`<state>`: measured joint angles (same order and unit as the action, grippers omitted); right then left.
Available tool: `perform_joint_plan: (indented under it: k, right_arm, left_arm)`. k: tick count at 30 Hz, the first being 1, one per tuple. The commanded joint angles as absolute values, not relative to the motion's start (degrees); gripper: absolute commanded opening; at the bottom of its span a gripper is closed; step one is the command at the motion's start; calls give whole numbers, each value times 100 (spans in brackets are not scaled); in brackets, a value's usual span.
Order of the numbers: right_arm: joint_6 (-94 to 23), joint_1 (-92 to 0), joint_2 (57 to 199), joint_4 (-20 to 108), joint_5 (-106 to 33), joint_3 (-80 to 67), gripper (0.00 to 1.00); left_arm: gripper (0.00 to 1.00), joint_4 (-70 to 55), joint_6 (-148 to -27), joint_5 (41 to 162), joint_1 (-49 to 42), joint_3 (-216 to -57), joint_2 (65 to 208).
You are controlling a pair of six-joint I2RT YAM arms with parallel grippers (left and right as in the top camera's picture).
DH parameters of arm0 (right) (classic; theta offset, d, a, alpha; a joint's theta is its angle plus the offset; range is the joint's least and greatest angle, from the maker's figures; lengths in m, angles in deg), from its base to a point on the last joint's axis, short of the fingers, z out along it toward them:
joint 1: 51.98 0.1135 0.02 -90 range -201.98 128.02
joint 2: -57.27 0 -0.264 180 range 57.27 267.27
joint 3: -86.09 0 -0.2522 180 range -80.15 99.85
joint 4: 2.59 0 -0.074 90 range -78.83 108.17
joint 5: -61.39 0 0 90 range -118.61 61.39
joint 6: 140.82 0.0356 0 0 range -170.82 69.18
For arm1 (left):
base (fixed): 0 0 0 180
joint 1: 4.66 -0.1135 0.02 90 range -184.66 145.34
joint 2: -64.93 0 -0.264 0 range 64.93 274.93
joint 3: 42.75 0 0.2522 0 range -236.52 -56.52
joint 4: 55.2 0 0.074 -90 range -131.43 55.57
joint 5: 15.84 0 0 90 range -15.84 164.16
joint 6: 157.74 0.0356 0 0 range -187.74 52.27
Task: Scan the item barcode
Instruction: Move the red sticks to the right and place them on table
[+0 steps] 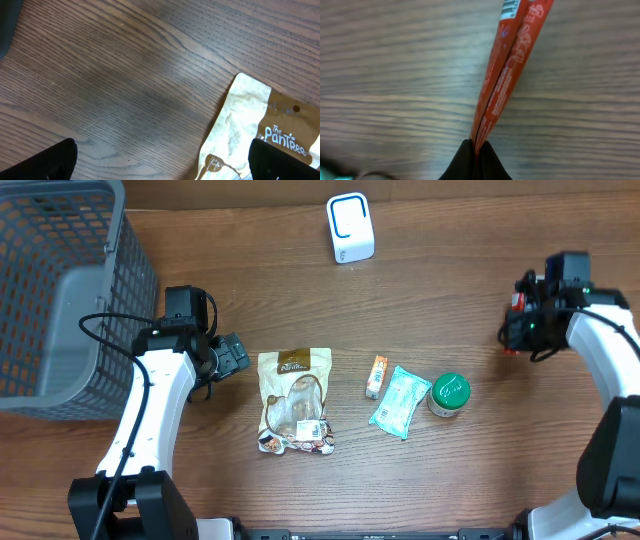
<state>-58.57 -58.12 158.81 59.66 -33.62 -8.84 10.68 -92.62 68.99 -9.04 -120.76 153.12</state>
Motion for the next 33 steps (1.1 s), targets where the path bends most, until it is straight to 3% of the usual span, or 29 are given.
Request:
perform_joint_plan:
  k: [1, 15, 16, 17, 25, 29, 33]
  right_arm:
    - [-5759, -5803, 15909, 5634, -3518, -1330, 7]
    - [-5763, -5803, 15909, 4952, -3463, -1980, 7]
    - [-5761, -5805, 15909, 4934, -3463, -1980, 30]
    - [-5761, -5807, 15909, 4923, -3465, -1980, 70]
    - [-5470, -5807, 15909, 4764, -3430, -1980, 72]
    - [-4546, -5783, 15820, 5076, -3435, -1706, 63]
    - [-4260, -5772, 15479, 5809, -3437, -1000, 63]
  left_arm:
    - [100, 1062, -9196, 6838, -915, -12159, 15298]
    - [100, 1062, -9196, 6838, -915, -12159, 15298]
    - [100, 1062, -9196, 6838, -915, -12159, 15298]
    - [100, 1062, -9196, 6838, -915, -12159, 15298]
    - [99, 1062, -9196, 6838, -915, -12159, 15298]
    - [100, 1062, -9196, 6838, -915, -12159, 15298]
    - [100, 1062, -9196, 6838, -915, -12159, 15298]
